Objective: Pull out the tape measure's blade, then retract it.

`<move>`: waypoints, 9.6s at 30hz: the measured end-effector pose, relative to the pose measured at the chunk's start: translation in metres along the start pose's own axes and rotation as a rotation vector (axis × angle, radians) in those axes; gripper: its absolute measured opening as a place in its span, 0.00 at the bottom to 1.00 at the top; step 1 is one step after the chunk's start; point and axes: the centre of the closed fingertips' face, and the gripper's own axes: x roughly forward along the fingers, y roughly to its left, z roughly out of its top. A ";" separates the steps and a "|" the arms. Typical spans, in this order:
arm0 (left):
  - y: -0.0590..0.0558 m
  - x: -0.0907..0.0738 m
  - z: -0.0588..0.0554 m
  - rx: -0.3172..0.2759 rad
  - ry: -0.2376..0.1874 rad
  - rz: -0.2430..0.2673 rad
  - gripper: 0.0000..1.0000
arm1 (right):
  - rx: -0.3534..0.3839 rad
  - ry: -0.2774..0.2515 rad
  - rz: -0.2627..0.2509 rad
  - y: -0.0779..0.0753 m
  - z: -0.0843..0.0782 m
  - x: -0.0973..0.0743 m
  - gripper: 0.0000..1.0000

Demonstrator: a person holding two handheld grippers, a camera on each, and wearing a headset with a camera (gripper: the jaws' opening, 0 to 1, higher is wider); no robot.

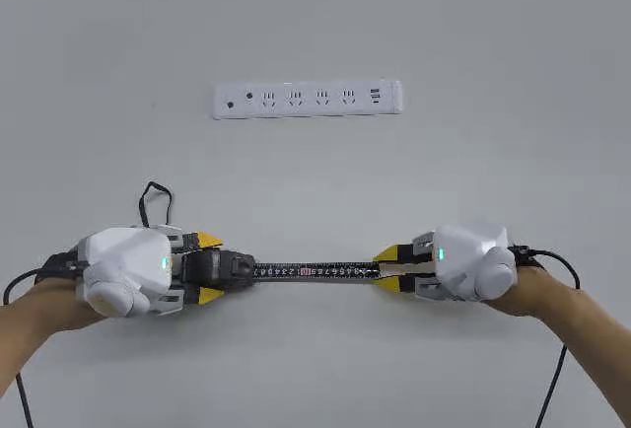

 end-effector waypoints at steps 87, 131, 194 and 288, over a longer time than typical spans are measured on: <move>0.000 0.000 0.006 -0.013 0.044 0.031 0.34 | -0.020 0.084 -0.039 -0.004 -0.046 -0.038 0.14; -0.037 -0.055 -0.005 -0.389 -0.075 0.311 0.75 | 0.329 -0.015 -0.419 0.033 -0.012 -0.081 0.68; -0.032 -0.056 0.027 -0.904 -0.252 1.018 0.97 | 0.389 -0.038 -0.602 0.060 -0.001 -0.077 0.69; 0.007 -0.017 -0.011 -1.067 -0.242 1.105 0.60 | 0.140 -0.015 -0.083 -0.008 -0.042 -0.042 0.11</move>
